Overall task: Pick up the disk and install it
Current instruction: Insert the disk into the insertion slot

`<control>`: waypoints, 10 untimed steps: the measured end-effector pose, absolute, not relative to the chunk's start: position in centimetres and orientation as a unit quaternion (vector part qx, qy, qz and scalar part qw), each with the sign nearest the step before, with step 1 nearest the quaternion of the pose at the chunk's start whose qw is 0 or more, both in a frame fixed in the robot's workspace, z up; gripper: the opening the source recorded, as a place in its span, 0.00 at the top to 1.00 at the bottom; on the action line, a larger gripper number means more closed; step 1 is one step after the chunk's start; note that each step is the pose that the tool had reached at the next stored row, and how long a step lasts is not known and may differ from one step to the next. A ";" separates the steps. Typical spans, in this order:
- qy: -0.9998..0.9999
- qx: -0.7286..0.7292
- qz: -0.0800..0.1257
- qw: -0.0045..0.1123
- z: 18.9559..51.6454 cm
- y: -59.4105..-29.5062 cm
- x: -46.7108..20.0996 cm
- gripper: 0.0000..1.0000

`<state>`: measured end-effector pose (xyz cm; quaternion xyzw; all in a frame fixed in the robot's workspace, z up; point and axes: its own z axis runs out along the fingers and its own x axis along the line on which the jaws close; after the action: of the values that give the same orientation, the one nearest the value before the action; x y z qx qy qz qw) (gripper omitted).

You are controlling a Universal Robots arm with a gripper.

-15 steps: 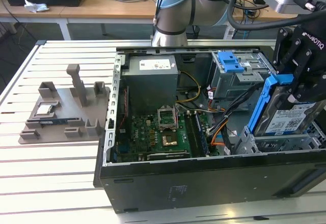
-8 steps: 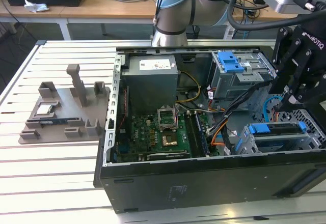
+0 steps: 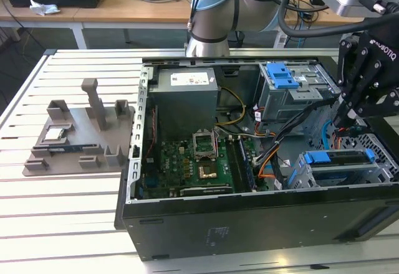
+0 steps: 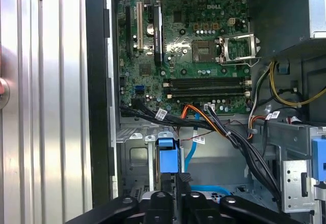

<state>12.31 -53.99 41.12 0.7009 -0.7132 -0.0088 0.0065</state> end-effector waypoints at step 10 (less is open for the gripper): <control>-0.713 0.701 -0.011 0.009 40.6 -53.4 14.7 0.89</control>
<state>14.72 -53.44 40.57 0.7008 -0.7132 -0.0109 0.0086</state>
